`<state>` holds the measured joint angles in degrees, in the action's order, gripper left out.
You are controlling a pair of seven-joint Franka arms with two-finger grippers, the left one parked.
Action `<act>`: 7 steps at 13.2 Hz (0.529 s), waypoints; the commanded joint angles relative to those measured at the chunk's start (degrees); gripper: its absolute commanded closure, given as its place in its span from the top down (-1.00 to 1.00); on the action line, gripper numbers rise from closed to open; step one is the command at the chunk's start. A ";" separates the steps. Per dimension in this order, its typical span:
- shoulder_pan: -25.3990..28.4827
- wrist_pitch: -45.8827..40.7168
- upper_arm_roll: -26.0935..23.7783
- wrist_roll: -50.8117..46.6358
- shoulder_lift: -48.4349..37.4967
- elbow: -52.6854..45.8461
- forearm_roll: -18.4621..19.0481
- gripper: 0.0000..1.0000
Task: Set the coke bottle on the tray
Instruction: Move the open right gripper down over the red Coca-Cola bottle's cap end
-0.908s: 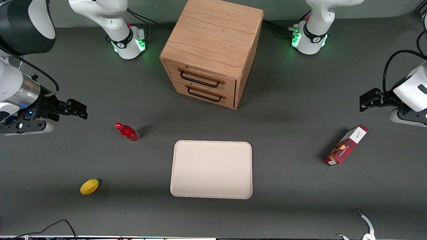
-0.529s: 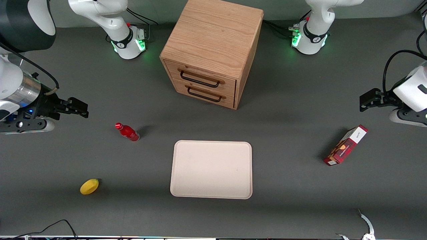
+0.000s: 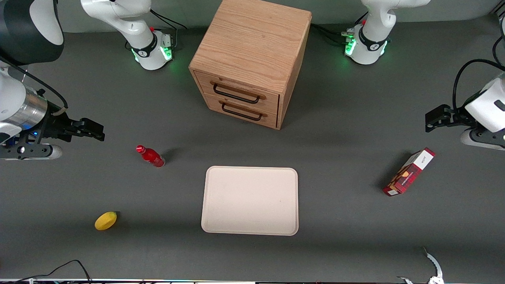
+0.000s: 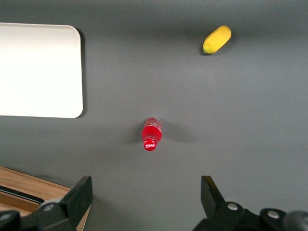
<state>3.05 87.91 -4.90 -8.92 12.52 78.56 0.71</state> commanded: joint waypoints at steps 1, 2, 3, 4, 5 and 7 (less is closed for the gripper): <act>1.16 1.99 0.41 -1.54 3.29 -1.39 -0.45 1.00; 1.08 2.96 0.33 -1.45 4.96 -1.30 -0.45 1.00; 1.17 4.97 0.24 -1.54 5.67 -0.43 -0.79 1.00; 1.08 7.87 0.06 -1.45 5.33 2.53 -0.97 0.99; 0.99 10.68 -0.02 -1.27 4.71 5.70 -1.06 0.98; 1.08 17.70 -0.46 -1.19 3.14 13.51 -1.06 0.97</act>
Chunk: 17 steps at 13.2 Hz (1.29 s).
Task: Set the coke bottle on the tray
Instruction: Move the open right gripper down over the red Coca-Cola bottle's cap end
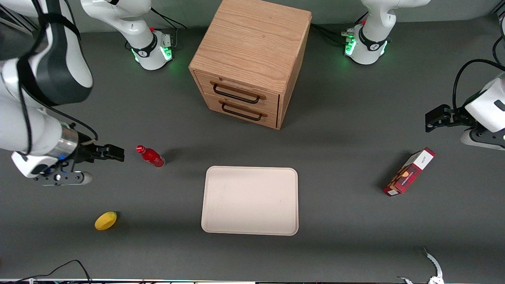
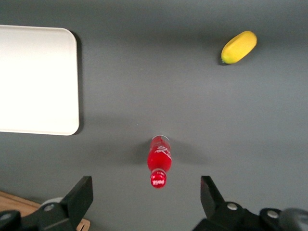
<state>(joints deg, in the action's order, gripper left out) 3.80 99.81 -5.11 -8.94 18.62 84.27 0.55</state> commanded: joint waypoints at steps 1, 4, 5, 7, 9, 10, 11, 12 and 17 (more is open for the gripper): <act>0.24 9.40 -0.25 -1.08 -3.67 11.85 -0.90 0.97; 0.07 15.66 -1.56 -0.73 -5.17 20.04 -0.38 0.96; 0.06 16.37 -1.66 -0.64 -5.43 21.71 -0.20 0.95; 0.15 17.25 -2.01 -0.55 -6.39 25.05 -0.03 0.92; 0.06 19.27 -2.45 -0.47 -8.59 29.53 1.11 0.92; -0.02 20.67 -2.45 -0.12 -9.47 31.90 1.81 0.93; -0.11 22.25 -2.45 0.93 -10.35 34.10 1.91 0.93; -0.20 23.40 -2.45 2.07 -10.62 35.43 2.00 0.93; -1.52 27.10 -2.45 5.42 -10.80 38.52 3.75 0.90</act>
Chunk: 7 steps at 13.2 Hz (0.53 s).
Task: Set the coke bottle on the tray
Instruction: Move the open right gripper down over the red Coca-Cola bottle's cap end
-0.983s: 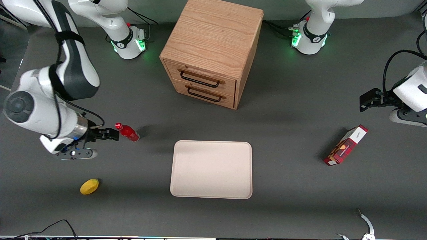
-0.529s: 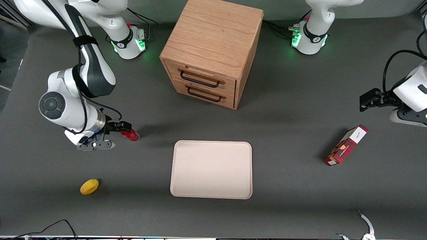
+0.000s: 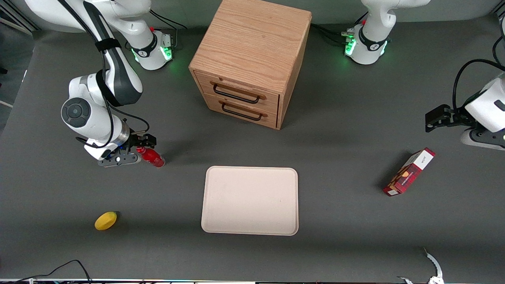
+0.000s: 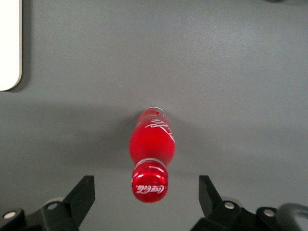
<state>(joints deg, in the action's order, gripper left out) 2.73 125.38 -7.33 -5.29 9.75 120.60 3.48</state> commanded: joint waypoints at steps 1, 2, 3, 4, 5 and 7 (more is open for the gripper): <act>-0.44 1.62 -0.22 1.77 -1.84 2.19 0.82 0.89; -0.44 1.97 -0.22 1.86 -1.84 2.19 0.82 0.88; -0.44 1.97 -0.22 1.86 -1.92 2.19 0.82 0.84; -0.44 1.97 -0.14 1.86 -1.92 2.19 0.82 0.70; -0.44 1.97 -0.22 2.03 -1.92 2.19 0.82 0.51; -0.62 1.97 -0.22 2.56 -1.92 2.19 0.82 0.00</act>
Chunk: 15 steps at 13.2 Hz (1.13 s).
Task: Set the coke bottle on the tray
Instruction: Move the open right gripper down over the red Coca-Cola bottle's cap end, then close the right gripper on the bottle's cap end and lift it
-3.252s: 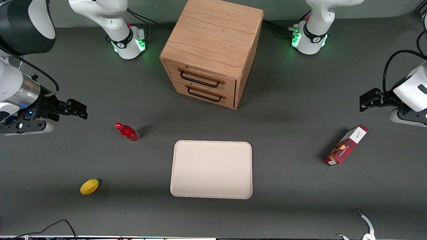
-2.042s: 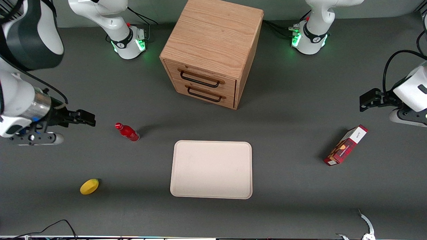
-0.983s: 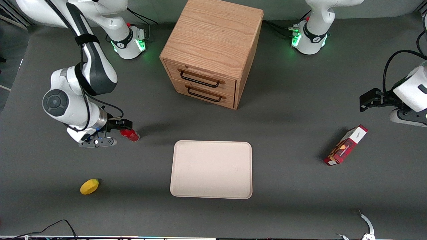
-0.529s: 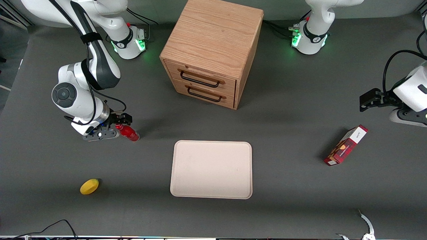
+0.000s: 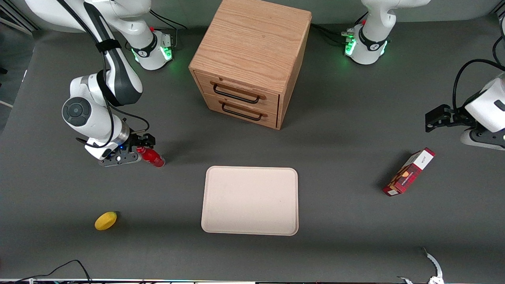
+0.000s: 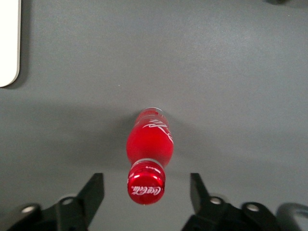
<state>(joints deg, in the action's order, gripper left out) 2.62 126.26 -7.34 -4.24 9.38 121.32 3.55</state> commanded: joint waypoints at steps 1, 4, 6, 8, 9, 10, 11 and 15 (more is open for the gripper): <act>-1.03 1.10 -0.22 1.51 -1.55 1.46 0.75 -0.37; -1.12 1.10 -0.22 1.60 -1.55 1.37 0.75 -1.00; -1.04 1.10 -0.22 1.60 -1.55 1.37 0.75 -1.00; -1.04 0.40 -0.22 1.60 -1.99 0.50 0.75 -1.00; -1.04 -1.26 -0.22 1.60 -2.34 -1.16 0.75 -1.00; -0.95 -4.85 -0.22 1.60 -2.26 -4.22 0.75 -1.00; -0.78 -8.97 -0.22 1.60 -1.82 -8.43 0.67 -1.00; -0.07 -24.61 -0.31 1.43 -0.15 -25.13 0.32 -1.00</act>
<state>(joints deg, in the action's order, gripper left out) 2.23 108.83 -7.47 -3.82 8.34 104.41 3.62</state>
